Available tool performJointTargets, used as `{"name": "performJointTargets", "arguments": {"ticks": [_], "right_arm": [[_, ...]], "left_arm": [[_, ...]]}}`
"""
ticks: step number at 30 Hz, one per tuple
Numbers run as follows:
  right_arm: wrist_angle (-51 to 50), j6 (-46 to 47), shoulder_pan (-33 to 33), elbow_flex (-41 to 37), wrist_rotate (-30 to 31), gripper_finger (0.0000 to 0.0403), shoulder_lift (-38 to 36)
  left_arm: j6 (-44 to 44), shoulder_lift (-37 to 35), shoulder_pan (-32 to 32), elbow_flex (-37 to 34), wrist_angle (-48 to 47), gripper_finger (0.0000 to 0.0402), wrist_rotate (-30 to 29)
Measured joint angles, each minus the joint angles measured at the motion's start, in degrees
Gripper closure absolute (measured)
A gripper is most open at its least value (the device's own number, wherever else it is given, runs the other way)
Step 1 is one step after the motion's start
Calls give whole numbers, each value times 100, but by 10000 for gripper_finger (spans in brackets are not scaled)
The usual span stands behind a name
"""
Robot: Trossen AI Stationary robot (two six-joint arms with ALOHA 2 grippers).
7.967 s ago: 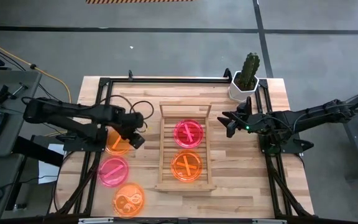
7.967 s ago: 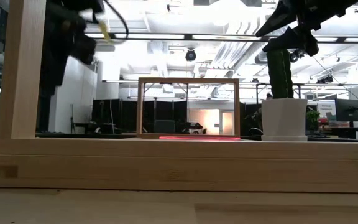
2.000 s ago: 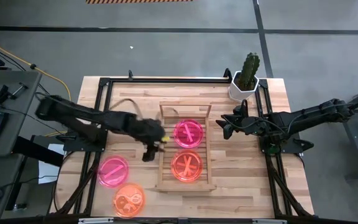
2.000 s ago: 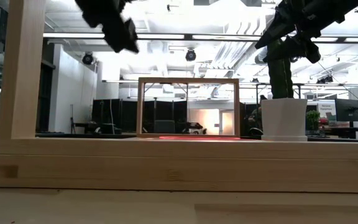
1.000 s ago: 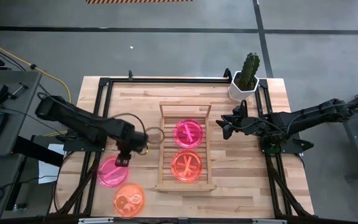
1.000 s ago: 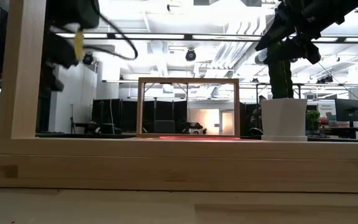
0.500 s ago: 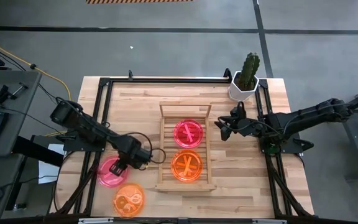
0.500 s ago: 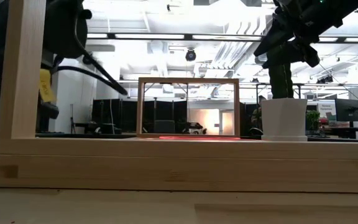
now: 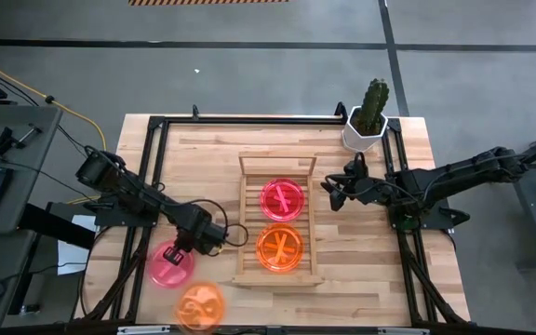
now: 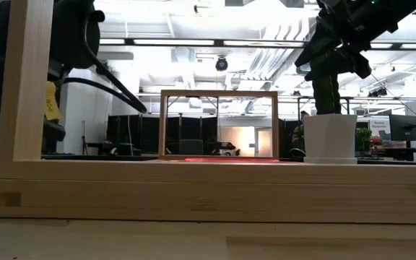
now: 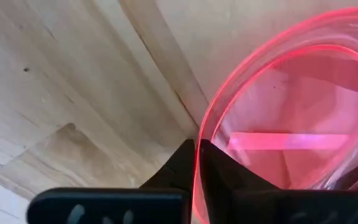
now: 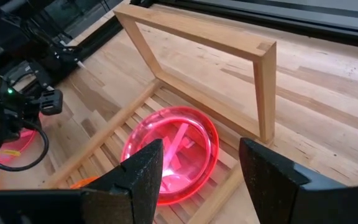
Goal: Place and stack plates onto a shelf
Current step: Stack the pink plate on top of the pink plate on the shelf
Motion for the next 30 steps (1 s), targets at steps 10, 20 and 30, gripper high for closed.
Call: {"name": "performJointTargets", "arguments": {"ticks": [10, 20, 30], "right_arm": [[1, 0, 0, 0, 0, 208, 0], [1, 43, 1, 0, 1, 208, 0], [2, 107, 0, 0, 2, 208, 0]], "left_arm": [[-308, -619, 291, -2, -228, 401, -136], [-1010, -2151, 1170, 0, -758, 401, -741], [-2621, -3653, 1907, 108, -805, 401, -1232]]}}
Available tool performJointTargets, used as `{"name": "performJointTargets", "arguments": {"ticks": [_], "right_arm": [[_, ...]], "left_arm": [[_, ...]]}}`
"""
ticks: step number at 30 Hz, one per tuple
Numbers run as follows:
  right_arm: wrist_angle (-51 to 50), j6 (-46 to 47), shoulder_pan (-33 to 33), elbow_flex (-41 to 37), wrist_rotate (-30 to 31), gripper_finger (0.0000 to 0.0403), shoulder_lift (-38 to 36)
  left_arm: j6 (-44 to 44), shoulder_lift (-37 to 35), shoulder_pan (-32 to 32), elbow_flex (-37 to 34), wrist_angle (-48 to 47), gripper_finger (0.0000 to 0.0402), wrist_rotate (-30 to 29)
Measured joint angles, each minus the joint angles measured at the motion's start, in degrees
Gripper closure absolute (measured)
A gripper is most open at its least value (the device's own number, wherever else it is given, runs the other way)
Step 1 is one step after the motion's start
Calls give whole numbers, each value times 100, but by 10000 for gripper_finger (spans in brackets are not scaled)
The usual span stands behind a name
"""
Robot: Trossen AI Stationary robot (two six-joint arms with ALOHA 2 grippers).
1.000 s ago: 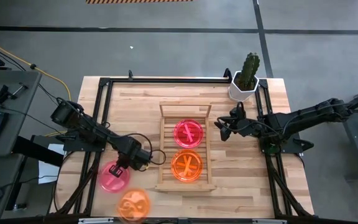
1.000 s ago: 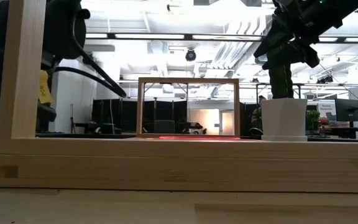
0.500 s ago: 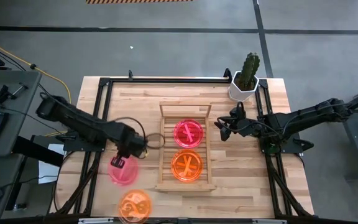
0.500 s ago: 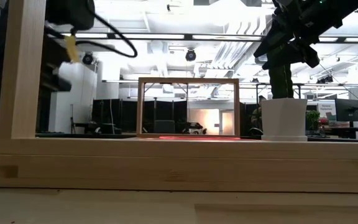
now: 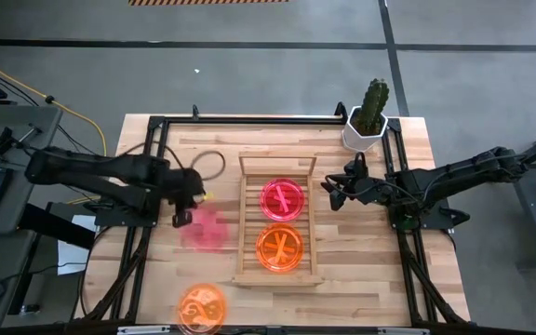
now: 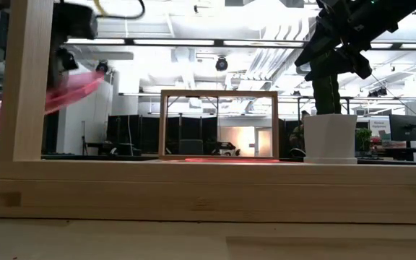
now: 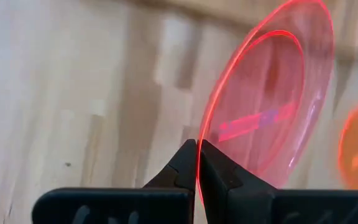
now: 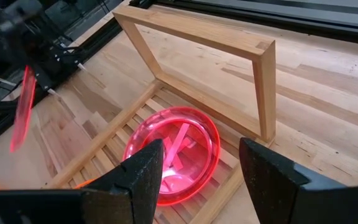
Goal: Place and stack plates onto a shelf
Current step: Stack the pink plate on top of the pink plate on the shelf
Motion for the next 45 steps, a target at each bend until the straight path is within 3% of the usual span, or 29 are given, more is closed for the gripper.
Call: {"name": "performJointTargets", "arguments": {"ticks": [5, 10, 14, 22, 32, 37, 45], "right_arm": [[-4, -2, 0, 0, 0, 208, 0], [-11, -43, 1, 0, 0, 208, 0], [-19, -43, 2, 0, 0, 208, 0], [-74, -44, 2, 0, 1, 208, 7], [-104, -4, 0, 0, 1, 208, 20], [-93, -4, 0, 0, 2, 208, 20], [-98, -4, 2, 0, 1, 208, 20]], "left_arm": [[-1846, -273, 170, 288, 361, 401, -701], [-3148, -115, 71, 183, 1669, 401, -1329], [-4355, 255, -186, -186, 2990, 401, -2031], [-6633, 1586, -631, -916, 5360, 401, -2569], [-7903, 3436, -616, -948, 7468, 401, -2873], [-8303, 3822, -498, -950, 7539, 401, -2942], [-8094, 3887, -476, -951, 7577, 400, -2921]]}}
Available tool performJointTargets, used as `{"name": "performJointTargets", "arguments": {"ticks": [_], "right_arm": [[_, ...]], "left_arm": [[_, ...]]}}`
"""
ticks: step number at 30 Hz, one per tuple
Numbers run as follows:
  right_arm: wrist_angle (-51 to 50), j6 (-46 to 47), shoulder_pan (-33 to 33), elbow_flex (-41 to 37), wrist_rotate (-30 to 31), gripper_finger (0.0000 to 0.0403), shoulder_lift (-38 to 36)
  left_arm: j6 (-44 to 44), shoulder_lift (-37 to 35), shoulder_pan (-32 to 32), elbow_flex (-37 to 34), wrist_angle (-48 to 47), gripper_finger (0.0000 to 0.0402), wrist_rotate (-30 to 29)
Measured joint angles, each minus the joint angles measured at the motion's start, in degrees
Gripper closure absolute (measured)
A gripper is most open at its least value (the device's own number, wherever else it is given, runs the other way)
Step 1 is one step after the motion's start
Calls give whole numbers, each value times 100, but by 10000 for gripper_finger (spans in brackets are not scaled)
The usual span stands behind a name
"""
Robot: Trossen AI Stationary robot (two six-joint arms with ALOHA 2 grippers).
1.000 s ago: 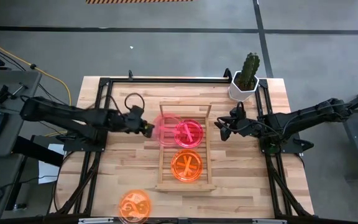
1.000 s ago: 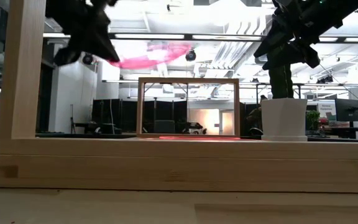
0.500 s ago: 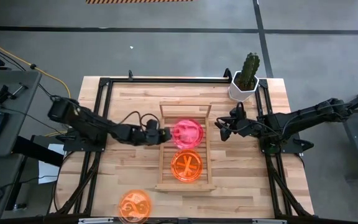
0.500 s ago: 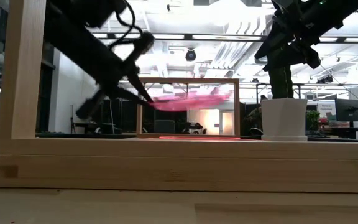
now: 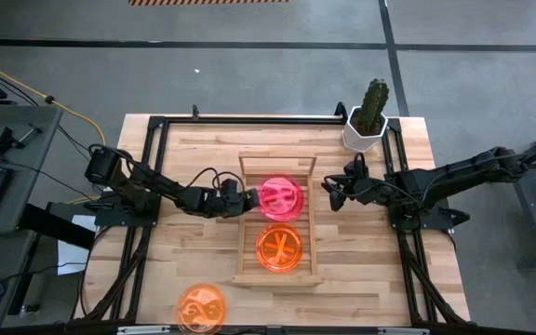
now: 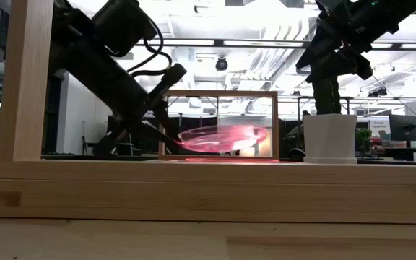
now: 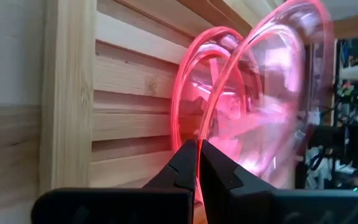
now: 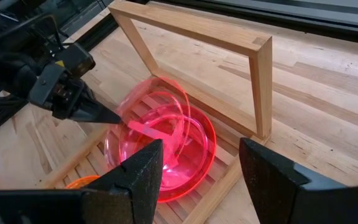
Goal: Place and stack plates onto a shelf
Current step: Stack the pink plate on top of the pink plate on the shelf, then stack the orange plate on top of the orange plate on the shelf
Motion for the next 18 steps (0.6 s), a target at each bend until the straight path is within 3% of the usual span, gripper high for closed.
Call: {"name": "performJointTargets", "arguments": {"ticks": [6, 15, 18], "right_arm": [[-2, -17, -2, 0, 1, 208, 0], [4, 25, 0, 0, 1, 208, 0], [2, 147, 0, 0, 1, 208, 0]], "left_arm": [[329, 0, 0, 0, 2, 375, 267], [603, -45, 207, 0, -23, 300, 249], [953, -165, 407, -5, -10, 277, 531]]}}
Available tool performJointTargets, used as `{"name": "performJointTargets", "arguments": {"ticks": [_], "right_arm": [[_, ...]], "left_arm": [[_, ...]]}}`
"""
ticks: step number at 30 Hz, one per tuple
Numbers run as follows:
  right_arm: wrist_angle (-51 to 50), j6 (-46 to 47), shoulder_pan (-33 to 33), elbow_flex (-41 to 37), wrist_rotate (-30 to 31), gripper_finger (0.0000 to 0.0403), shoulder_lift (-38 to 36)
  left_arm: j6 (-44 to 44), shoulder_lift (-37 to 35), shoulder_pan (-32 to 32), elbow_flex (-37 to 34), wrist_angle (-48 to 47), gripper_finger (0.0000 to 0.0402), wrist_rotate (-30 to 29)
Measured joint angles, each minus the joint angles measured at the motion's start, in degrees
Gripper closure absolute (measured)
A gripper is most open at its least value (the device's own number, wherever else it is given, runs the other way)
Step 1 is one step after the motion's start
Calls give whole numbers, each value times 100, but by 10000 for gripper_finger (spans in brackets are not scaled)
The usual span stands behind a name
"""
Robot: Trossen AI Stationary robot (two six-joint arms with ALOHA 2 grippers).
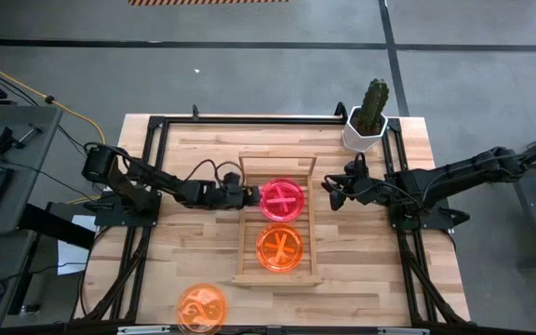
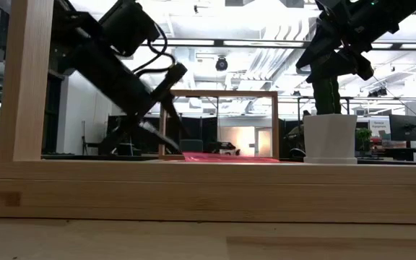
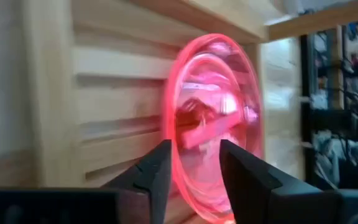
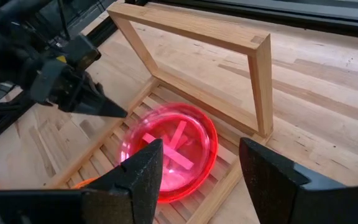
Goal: Place and stack plates onto a shelf
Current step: Stack the orange plate on top of the orange plate on the shelf
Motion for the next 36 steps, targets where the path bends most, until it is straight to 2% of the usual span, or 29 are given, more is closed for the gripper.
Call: {"name": "performJointTargets", "arguments": {"ticks": [4, 10, 19, 25, 31, 36], "right_arm": [[17, 54, 0, 0, 0, 208, 2], [60, 79, 0, 0, -2, 208, 2], [874, 195, -2, 0, -363, 208, 2], [2119, -611, -1, 0, -875, 208, 2], [3327, -1873, -2, 0, -990, 208, 2], [3575, -2337, -1, 0, -971, 208, 2]], "left_arm": [[735, -317, 214, 8, -26, 252, 431], [1701, -1023, 351, 4, -164, 232, 465], [4675, -2997, -33, 2, -59, 233, 257], [6421, -4233, -574, 7, -102, 238, 257], [6846, -4884, -944, 5, -709, 245, -250], [6848, -5009, -980, 2, -875, 245, -297]]}}
